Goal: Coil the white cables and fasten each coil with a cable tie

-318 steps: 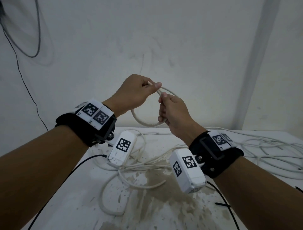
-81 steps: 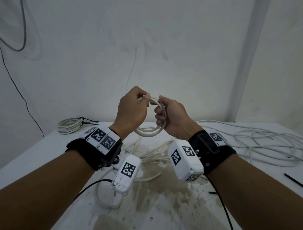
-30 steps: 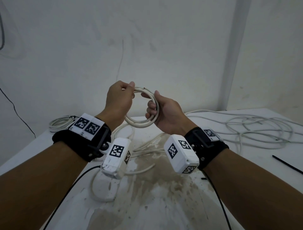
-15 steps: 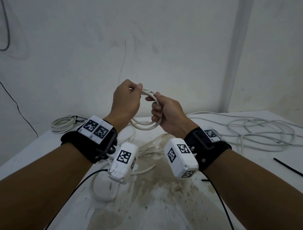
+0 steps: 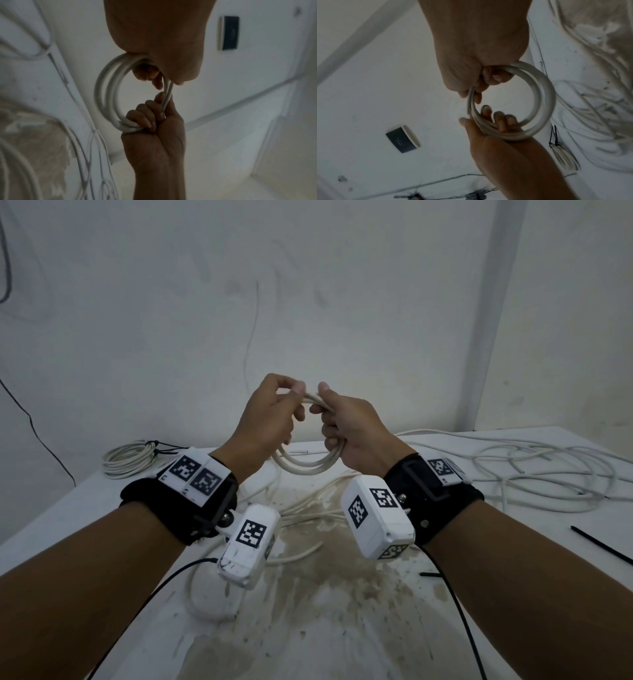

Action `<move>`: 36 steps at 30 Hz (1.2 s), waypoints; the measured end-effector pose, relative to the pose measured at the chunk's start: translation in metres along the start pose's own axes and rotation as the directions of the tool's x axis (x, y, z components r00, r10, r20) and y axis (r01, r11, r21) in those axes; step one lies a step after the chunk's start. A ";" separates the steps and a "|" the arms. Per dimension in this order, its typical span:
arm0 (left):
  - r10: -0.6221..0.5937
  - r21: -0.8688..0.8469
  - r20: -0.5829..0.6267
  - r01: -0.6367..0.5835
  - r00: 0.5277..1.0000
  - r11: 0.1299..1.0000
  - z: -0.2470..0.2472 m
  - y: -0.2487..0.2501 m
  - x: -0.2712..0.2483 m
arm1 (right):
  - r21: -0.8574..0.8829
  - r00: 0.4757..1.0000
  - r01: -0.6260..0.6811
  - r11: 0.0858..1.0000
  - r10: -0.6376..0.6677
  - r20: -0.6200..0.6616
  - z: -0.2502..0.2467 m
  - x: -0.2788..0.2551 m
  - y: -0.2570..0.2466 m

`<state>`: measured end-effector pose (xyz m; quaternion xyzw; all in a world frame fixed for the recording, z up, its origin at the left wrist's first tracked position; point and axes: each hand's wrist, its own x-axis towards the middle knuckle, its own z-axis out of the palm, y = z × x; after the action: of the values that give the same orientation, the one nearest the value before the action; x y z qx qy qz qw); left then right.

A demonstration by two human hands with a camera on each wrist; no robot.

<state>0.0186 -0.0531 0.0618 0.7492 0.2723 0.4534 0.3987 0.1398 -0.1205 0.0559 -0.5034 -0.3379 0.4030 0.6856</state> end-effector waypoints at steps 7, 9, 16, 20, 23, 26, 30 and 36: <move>-0.215 -0.363 -0.077 0.174 0.974 0.916 0.009 -0.008 -0.005 | 0.150 0.995 -0.056 0.987 0.068 -0.078 0.000 0.001 0.002; -0.287 -0.421 -0.125 0.212 0.950 0.882 0.011 -0.005 -0.001 | 0.145 0.996 -0.059 0.988 0.068 -0.057 0.003 -0.002 0.005; -0.349 -0.437 -0.233 0.222 0.908 0.871 0.015 -0.004 0.002 | 0.300 0.991 -0.134 0.944 0.130 0.035 0.002 0.000 0.005; -0.307 -0.378 -0.291 0.185 0.906 0.907 0.018 -0.006 0.001 | 0.281 0.994 -0.111 0.953 0.113 0.010 0.004 0.004 0.009; -0.270 -0.306 -0.320 0.170 0.908 0.937 0.019 -0.007 0.002 | 0.208 0.997 -0.043 0.977 0.054 -0.048 0.008 0.004 0.011; -0.217 -0.222 -0.330 0.148 0.919 0.964 0.018 -0.009 0.003 | 0.134 0.998 0.003 0.991 0.006 -0.064 0.009 0.004 0.013; -0.182 -0.159 -0.315 0.137 0.932 0.978 0.018 -0.011 0.002 | 0.153 0.997 -0.012 0.988 0.024 -0.076 0.008 0.004 0.014; -0.052 0.058 -0.173 0.063 0.983 0.996 0.012 -0.005 0.007 | 0.121 0.992 0.039 0.992 -0.024 -0.125 0.007 0.005 0.014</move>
<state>0.0320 -0.0493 0.0572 0.7115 0.3416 0.4955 0.3627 0.1328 -0.1107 0.0447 -0.4785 -0.2772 0.3804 0.7413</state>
